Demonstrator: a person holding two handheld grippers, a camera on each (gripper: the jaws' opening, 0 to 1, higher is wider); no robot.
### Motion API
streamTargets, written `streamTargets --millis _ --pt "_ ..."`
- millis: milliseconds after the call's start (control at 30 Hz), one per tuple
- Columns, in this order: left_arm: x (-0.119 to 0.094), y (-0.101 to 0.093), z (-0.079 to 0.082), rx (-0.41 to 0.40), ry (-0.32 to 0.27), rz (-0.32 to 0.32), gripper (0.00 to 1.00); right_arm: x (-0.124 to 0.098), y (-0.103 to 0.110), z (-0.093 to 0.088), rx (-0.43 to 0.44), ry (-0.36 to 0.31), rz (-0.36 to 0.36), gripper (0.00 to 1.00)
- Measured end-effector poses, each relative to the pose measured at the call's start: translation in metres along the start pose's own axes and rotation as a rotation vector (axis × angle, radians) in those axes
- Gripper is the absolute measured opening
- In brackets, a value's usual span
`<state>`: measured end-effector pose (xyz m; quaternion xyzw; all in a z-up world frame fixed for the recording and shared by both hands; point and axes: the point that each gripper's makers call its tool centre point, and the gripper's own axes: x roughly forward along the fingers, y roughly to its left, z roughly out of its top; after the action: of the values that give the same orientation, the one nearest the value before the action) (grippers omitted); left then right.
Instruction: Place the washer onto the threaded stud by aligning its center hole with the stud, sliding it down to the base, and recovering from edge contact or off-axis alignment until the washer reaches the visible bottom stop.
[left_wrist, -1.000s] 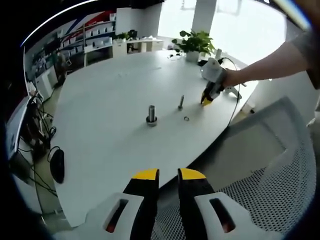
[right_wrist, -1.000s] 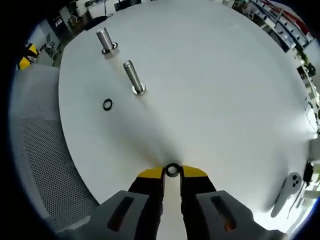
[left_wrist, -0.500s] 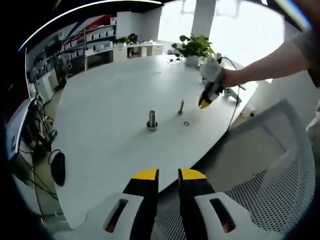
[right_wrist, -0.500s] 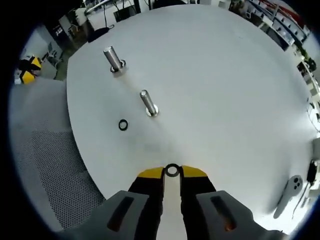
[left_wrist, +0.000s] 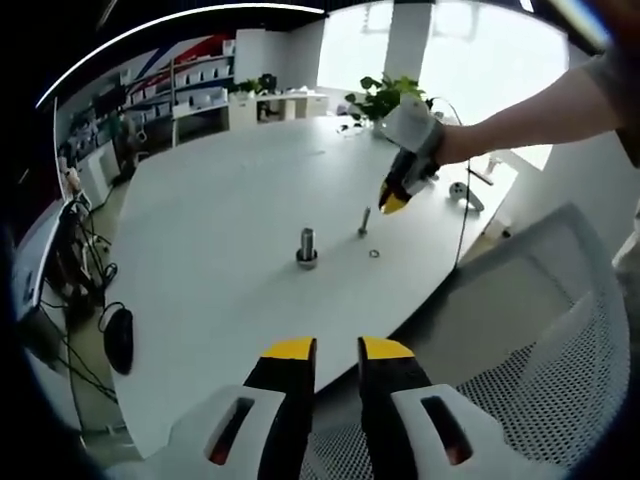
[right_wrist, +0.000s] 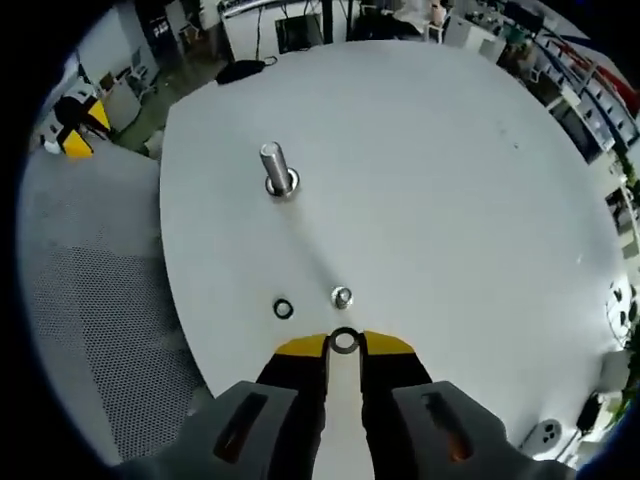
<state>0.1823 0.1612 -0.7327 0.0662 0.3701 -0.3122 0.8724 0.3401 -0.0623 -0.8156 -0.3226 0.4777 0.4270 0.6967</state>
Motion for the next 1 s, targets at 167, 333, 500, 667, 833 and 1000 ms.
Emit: streamTargets --millis 167,333,500,667,833,1000 --pt "0.0 0.0 0.0 0.003 0.0 0.003 0.14 -0.005 0.001 0.019 -0.044 -0.029 -0.004 0.13" --pt "0.0 0.001 0.001 0.004 -0.005 0.008 0.14 -0.001 0.002 0.021 -0.098 0.0 -0.007 0.13" --pt "0.0 0.002 0.002 0.002 -0.012 0.014 0.14 0.002 0.002 0.02 -0.112 0.008 -0.002 0.13" --pt "0.0 0.003 0.001 0.001 -0.006 0.018 0.14 0.005 -0.001 0.021 -0.111 0.008 -0.001 0.13" --pt "0.0 0.003 0.001 0.0 -0.008 0.017 0.14 0.008 -0.003 0.019 -0.119 0.024 -0.008 0.13" --pt "0.001 0.002 0.0 0.004 0.002 0.013 0.14 0.011 -0.004 0.019 -0.115 0.018 -0.001 0.13"
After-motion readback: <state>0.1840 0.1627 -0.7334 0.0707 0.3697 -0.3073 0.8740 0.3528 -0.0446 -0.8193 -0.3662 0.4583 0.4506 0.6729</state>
